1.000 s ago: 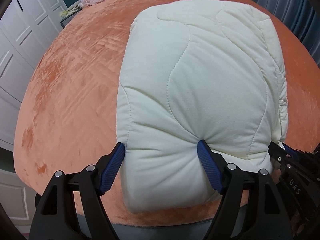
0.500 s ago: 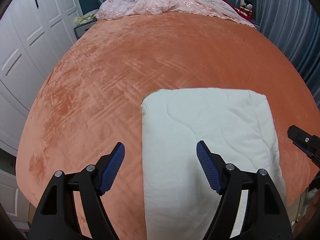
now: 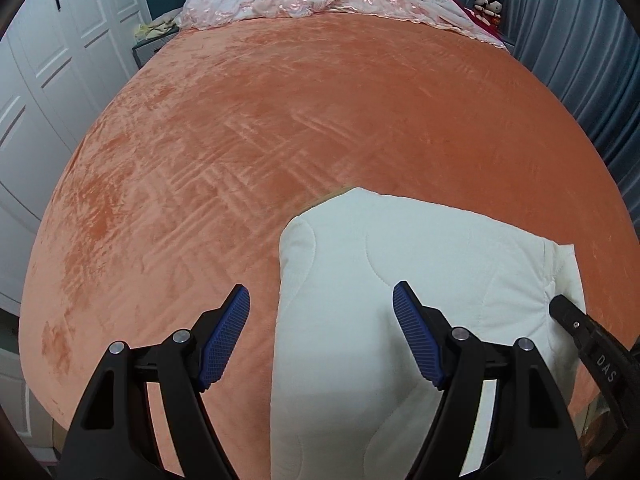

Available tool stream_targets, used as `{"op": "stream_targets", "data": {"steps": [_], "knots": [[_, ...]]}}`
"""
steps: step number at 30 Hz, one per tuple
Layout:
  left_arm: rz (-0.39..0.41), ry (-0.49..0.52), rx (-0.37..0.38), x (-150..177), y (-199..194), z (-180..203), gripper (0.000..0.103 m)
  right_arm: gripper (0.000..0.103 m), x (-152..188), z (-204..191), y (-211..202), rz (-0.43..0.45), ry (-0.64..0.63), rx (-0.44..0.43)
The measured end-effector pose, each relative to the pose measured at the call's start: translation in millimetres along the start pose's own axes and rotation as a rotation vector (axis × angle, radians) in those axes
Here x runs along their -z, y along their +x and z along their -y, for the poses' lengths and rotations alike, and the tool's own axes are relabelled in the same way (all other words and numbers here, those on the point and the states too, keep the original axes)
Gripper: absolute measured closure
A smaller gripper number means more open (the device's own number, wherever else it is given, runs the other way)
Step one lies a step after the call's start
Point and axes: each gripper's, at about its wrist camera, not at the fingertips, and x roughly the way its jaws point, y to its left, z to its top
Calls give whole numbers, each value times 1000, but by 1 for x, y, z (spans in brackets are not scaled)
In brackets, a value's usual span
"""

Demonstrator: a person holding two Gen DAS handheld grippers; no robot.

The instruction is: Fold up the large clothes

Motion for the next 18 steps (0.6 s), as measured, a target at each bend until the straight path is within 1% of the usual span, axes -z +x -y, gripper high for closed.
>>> {"op": "stream_targets", "data": {"steps": [2,5,9,12,17,18], "knots": [[-5,26,13,1,4,14,31,97,7,17,7,-21,29,20],[-14,63,13,3,14,37,31,97,14,33,23,-40,56,47],[-36,86,-9,4,32,54,31,97,17,34,42,-39,36,89],[-45,85,-21,3,45,59,31,96,19,31,55,-39,10,109],[-59,83,-44,6,65,61,30,92,20,29,75,-40,-3,115],[-59,84,-50,9,69,62,29,91,21,29,78,-39,-6,114]]}}
